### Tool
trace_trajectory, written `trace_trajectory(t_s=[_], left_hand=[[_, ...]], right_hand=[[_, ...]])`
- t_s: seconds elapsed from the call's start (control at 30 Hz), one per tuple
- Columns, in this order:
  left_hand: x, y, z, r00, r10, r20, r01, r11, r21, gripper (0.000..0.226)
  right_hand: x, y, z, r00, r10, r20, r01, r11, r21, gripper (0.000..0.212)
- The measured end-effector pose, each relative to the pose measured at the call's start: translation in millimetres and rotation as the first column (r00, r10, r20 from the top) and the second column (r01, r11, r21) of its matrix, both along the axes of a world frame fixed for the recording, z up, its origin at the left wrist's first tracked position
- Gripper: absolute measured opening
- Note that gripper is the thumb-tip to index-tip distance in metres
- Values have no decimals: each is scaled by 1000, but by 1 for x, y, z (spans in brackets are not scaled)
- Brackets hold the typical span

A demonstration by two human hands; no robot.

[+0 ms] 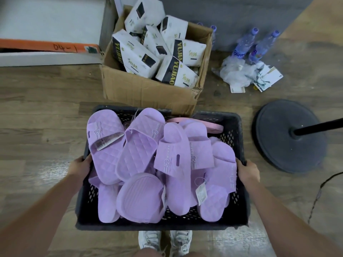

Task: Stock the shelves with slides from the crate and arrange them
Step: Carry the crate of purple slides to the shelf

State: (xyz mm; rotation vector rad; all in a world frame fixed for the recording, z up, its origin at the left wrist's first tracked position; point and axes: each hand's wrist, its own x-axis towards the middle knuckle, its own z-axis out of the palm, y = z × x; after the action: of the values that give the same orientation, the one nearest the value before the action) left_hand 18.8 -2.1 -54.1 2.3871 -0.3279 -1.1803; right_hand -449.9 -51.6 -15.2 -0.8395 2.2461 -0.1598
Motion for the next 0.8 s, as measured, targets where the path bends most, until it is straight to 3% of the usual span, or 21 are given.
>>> trace_trajectory(t_s=[0.37, 0.57, 0.8], left_hand=[[-6, 32, 60, 981, 191, -25, -192, 980, -43, 27], [1, 67, 143, 947, 319, -39, -321, 945, -64, 29], [15, 122, 253, 881, 472, -21, -472, 879, -71, 21]], right_hand=[[18, 7, 40, 1000, 14, 14, -14, 999, -44, 31], [40, 18, 105, 998, 52, 45, -48, 996, -79, 31], [72, 17, 202, 974, 213, 70, -204, 971, -121, 25]])
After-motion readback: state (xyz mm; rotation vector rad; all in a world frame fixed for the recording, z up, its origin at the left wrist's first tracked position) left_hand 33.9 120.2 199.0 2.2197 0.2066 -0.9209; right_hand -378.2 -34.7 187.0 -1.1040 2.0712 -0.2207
